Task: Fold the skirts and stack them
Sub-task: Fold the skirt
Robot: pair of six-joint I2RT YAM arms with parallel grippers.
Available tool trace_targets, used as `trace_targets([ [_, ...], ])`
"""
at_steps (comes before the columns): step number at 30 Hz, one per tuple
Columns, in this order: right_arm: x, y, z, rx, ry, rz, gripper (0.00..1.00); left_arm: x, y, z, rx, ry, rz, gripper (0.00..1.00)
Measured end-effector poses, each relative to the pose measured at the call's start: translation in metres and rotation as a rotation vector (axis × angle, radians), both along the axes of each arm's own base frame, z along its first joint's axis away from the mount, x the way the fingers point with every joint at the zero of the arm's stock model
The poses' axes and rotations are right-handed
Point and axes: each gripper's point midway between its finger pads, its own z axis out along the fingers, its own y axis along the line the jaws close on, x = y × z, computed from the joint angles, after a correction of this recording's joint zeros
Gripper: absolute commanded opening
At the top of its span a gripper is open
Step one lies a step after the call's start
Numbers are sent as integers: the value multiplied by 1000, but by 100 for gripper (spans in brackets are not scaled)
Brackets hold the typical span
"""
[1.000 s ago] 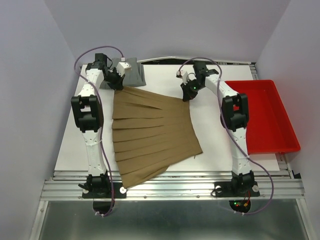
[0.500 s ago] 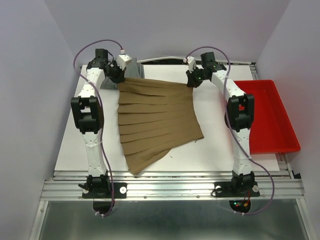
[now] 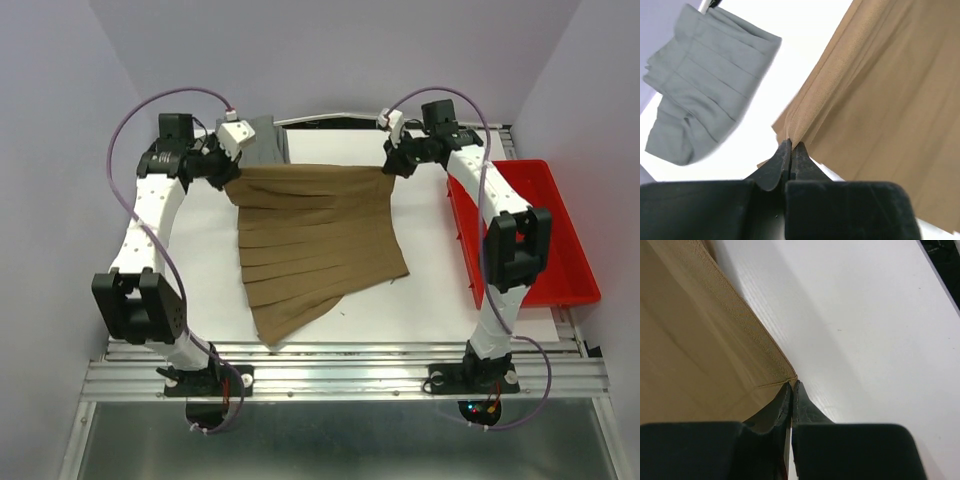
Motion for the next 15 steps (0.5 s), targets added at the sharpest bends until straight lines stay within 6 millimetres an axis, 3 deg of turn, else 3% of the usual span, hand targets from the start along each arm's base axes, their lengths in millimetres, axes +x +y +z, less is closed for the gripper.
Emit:
trace_targets([
  [4, -32, -3, -8, -9, 27, 52, 1, -43, -5, -24, 20, 45, -28, 0],
  [11, -128, -15, -87, -77, 222, 118, 1, -137, -20, -137, 114, 273, -122, 0],
  [15, -156, -17, -119, -93, 302, 130, 1, -167, -19, -174, 159, 346, -137, 0],
])
